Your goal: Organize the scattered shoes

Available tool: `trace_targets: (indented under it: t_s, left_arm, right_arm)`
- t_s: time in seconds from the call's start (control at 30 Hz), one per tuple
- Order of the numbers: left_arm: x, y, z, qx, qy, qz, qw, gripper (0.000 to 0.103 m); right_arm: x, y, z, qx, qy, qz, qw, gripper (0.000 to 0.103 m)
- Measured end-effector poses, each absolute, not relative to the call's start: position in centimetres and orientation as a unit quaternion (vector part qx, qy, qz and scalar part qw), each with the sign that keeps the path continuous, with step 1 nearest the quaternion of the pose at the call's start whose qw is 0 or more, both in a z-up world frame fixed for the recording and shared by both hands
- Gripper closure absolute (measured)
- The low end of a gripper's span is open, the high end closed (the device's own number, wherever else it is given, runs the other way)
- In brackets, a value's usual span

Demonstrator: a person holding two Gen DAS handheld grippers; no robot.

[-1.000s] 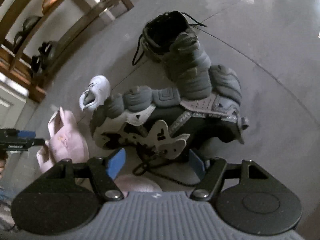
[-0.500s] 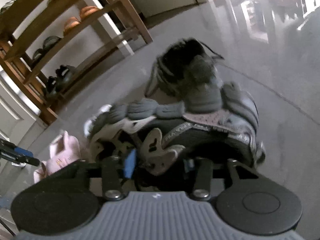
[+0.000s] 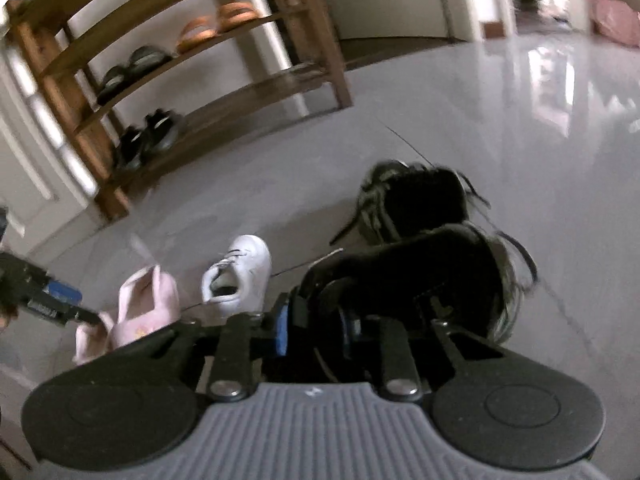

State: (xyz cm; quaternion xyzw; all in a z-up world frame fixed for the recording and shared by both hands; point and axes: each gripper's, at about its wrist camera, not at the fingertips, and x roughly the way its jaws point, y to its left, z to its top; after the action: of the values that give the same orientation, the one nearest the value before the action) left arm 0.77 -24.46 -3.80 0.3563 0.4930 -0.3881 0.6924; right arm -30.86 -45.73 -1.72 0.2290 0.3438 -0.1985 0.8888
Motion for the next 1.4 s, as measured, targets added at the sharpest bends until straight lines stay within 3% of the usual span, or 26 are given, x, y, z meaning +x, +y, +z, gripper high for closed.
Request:
trace_targets:
  t_s: [0.1, 0.2, 0.23, 0.33, 0.4, 0.43, 0.53, 0.57, 0.6, 0.63, 0.7, 1.03, 1.3, 1.4]
  left_arm:
    - [0.7, -24.2, -3.9, 0.355, 0.495, -0.389, 0.691, 0.037]
    - [0.6, -24.3, -3.8, 0.359, 0.495, -0.389, 0.689, 0.037]
    - [0.6, -24.3, -3.7, 0.361, 0.493, -0.390, 0.689, 0.037]
    - [0.4, -24.1, -3.4, 0.362, 0.486, -0.390, 0.693, 0.037]
    - [0.7, -24.0, -3.5, 0.358, 0.490, -0.385, 0.696, 0.037]
    - [0.8, -24.0, -3.6, 0.356, 0.492, -0.383, 0.696, 0.037]
    - [0.9, -23.9, -3.7, 0.354, 0.497, -0.380, 0.695, 0.037]
    - [0.9, -23.8, -3.6, 0.355, 0.496, -0.380, 0.695, 0.037]
    - [0.8, -23.8, -3.6, 0.356, 0.495, -0.383, 0.694, 0.037]
    - [0.8, -23.7, -3.6, 0.356, 0.494, -0.384, 0.694, 0.037]
    - [0.7, -23.6, -3.6, 0.359, 0.493, -0.386, 0.692, 0.037]
    - [1.0, -23.6, -3.6, 0.356, 0.496, -0.381, 0.694, 0.037]
    - [0.9, -23.1, -3.5, 0.353, 0.496, -0.374, 0.699, 0.037]
    - [1.2, -22.6, -3.5, 0.349, 0.503, -0.363, 0.702, 0.037]
  right_arm:
    - [-29.9, -46.1, -0.9, 0.189, 0.395, -0.162, 0.884, 0.079]
    - [-27.6, -46.8, -2.9, 0.191, 0.489, -0.139, 0.840, 0.072]
    - [-26.9, -47.2, -3.4, 0.206, 0.500, -0.149, 0.828, 0.061]
    - [-25.1, -48.3, -3.7, 0.261, 0.519, -0.203, 0.789, 0.038]
    - [-24.3, -48.4, -3.5, 0.258, 0.519, -0.236, 0.780, 0.035]
    - [-24.0, -48.4, -3.5, 0.257, 0.522, -0.246, 0.776, 0.028]
    - [-22.8, -47.7, -4.6, 0.214, 0.545, -0.217, 0.781, 0.031]
    - [-22.8, -47.3, -4.7, 0.196, 0.544, -0.202, 0.790, 0.041]
    - [-22.7, -47.0, -4.8, 0.178, 0.543, -0.187, 0.799, 0.044]
    - [-22.8, -47.0, -4.8, 0.172, 0.538, -0.174, 0.807, 0.063]
    - [-23.3, -47.4, -4.4, 0.181, 0.523, -0.156, 0.818, 0.070]
    - [-24.6, -42.9, -2.7, 0.056, 0.481, -0.107, 0.869, 0.073]
    - [-16.4, -41.9, -3.9, -0.092, 0.547, 0.071, 0.829, 0.072]
    - [-12.6, -43.2, -5.5, -0.107, 0.582, 0.110, 0.799, 0.063]
